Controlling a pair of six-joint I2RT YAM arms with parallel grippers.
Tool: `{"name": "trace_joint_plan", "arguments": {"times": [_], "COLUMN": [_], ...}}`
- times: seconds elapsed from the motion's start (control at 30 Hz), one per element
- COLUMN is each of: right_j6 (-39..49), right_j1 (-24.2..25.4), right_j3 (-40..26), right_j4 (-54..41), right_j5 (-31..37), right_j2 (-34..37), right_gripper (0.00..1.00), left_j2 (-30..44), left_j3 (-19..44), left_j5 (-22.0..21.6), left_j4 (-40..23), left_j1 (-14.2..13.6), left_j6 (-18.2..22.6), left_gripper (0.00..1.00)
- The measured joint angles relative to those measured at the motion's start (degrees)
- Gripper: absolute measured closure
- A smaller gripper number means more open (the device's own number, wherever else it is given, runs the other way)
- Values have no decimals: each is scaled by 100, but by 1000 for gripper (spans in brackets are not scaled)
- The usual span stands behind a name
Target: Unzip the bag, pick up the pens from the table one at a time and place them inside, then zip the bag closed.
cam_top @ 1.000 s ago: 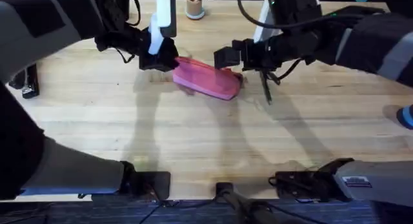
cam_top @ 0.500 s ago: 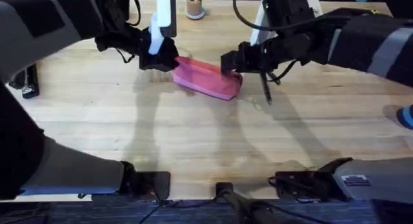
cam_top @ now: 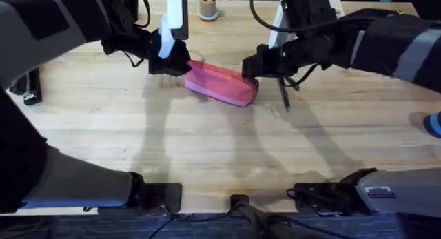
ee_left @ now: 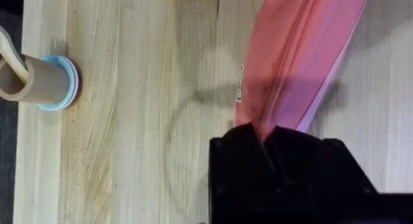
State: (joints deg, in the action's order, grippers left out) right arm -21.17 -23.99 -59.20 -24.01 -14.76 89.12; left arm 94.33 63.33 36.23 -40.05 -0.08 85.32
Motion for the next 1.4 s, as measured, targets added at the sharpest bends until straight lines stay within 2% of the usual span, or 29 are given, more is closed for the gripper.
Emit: {"name": "trace_joint_plan", "arguments": {"times": [0.37,0.77,1.03,1.4], "right_j6": [76,793,1709,2004], "right_j1": [-57,-429,-750,-797], "right_j3": [-27,-229,-229,-229], "right_j4": [267,199,186,803], "right_j5": [139,365,411,457], "right_j2": [-1,-2,-1,29], "right_gripper": [968,968,968,968], "left_j2": [0,0,0,0], "left_j3": [0,0,7,14], "left_j5": [-38,-168,-291,-408], "left_j4": [2,13,95,107], "left_j1": [15,66,76,109], "left_j6": [0,0,0,0], "left_gripper": [958,958,958,958]}}
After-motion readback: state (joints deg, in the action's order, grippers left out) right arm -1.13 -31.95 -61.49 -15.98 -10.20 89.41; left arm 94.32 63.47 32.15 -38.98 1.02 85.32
